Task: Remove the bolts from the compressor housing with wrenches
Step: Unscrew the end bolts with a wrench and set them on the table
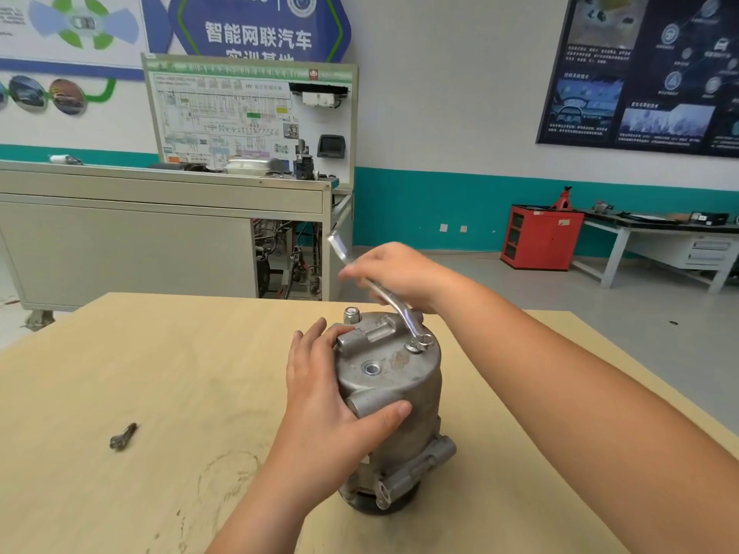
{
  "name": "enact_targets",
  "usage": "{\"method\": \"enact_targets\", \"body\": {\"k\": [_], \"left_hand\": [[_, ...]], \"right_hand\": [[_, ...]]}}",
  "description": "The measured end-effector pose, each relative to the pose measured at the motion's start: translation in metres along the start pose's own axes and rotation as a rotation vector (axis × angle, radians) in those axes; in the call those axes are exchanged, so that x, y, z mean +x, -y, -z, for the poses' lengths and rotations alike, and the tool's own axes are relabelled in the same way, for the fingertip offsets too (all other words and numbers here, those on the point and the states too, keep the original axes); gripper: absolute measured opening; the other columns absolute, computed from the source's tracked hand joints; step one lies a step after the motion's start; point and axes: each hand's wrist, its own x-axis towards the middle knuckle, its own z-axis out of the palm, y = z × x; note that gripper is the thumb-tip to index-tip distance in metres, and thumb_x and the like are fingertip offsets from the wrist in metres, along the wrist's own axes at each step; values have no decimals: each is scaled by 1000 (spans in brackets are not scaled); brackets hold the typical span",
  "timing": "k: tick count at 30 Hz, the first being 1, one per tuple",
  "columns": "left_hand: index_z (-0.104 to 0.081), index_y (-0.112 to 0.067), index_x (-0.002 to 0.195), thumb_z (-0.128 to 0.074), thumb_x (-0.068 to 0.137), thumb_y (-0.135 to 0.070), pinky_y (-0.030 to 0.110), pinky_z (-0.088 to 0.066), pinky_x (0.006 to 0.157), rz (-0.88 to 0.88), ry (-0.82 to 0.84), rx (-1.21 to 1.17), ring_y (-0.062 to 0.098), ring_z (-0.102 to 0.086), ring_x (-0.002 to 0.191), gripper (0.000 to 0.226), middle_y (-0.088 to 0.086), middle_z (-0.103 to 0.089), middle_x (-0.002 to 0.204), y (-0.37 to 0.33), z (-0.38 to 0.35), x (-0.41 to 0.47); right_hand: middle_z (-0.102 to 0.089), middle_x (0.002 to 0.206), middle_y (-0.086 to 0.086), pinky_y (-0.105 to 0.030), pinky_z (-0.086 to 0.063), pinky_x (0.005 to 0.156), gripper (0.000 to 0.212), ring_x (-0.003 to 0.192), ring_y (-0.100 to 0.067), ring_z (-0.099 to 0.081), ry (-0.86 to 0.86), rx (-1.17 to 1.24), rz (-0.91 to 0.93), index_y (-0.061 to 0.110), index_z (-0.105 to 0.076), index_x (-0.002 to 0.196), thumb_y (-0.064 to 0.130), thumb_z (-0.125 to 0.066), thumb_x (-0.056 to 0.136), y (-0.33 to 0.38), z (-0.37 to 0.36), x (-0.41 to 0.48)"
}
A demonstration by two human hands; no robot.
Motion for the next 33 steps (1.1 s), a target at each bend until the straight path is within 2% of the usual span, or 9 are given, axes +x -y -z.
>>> {"method": "enact_targets", "body": {"k": [3, 5, 10, 16, 20, 24, 27, 29, 33], "left_hand": [[-29, -52, 117, -58, 46, -71, 43, -21, 117, -11, 9, 47, 10, -7, 145, 79, -17, -18, 148, 1, 2, 1], [-29, -52, 117, -57, 46, -72, 43, -21, 117, -14, 10, 62, 10, -7, 144, 79, -18, -19, 147, 2, 1, 1], [-28, -53, 116, -55, 45, -73, 42, -16, 118, -7, -18, 48, 5, -5, 144, 79, -22, -17, 146, 0, 0, -1], [-23, -56, 114, -50, 46, -75, 42, -17, 117, -1, -13, 78, 3, -7, 142, 76, -21, -18, 143, -7, 2, -4], [-18, -49, 134, -47, 59, -75, 50, -13, 116, -22, 38, 280, 11, -17, 140, 86, -16, -25, 144, -12, 10, -3], [-15, -76, 117, -34, 64, -77, 47, 10, 116, -126, 107, 457, 4, 12, 142, 57, -16, -6, 152, -25, 15, 6], [-23, -70, 128, -40, 79, -71, 47, 16, 114, -225, 163, 633, 1, 25, 139, 52, -22, 6, 153, -28, 9, 14], [-24, -66, 132, -42, 82, -68, 48, 8, 117, -224, 184, 670, 1, 19, 139, 52, -20, 2, 153, -26, 4, 15], [-26, -64, 133, -30, 71, -67, 26, -9, 111, -219, 153, 691, 2, -3, 134, 62, -19, -12, 149, -24, 2, 13]], "right_hand": [[-38, 43, 7, -22, -30, 43, 15, 37, -7, -33, -185, 646, -83, 14, -47, 77, 17, -47, 93, 5, 15, -9], [-34, 36, 8, -17, -32, 38, 18, 31, -6, -33, -315, 851, -70, 14, -43, 76, 14, -43, 95, 7, 29, -22], [-42, 37, 10, -19, -43, 45, 22, 36, -6, -52, -508, 765, -34, 17, -48, 79, 23, -40, 99, -11, 43, -60], [-46, 48, 6, -27, -46, 54, 26, 40, -8, -57, -670, 849, -54, 16, -47, 76, 25, -39, 100, -50, 34, -101], [-43, 63, -1, -22, -49, 47, 26, 42, -9, -59, -743, 898, -30, 16, -48, 77, 23, -40, 100, -55, 31, -107], [-47, 63, 0, -21, -50, 48, 25, 43, -9, -60, -754, 836, -15, 16, -49, 78, 25, -40, 100, -53, 28, -105], [-48, 48, 8, -21, -49, 49, 26, 45, -10, -62, -694, 797, -19, 18, -48, 78, 28, -39, 100, -55, 34, -104], [-47, 45, 9, -22, -48, 53, 26, 47, -9, -63, -626, 749, -65, 18, -48, 78, 29, -39, 100, -59, 39, -103], [-50, 51, 5, -25, -46, 57, 28, 48, -8, -63, -487, 688, -171, 15, -46, 75, 27, -41, 99, -60, 45, -85]]}}
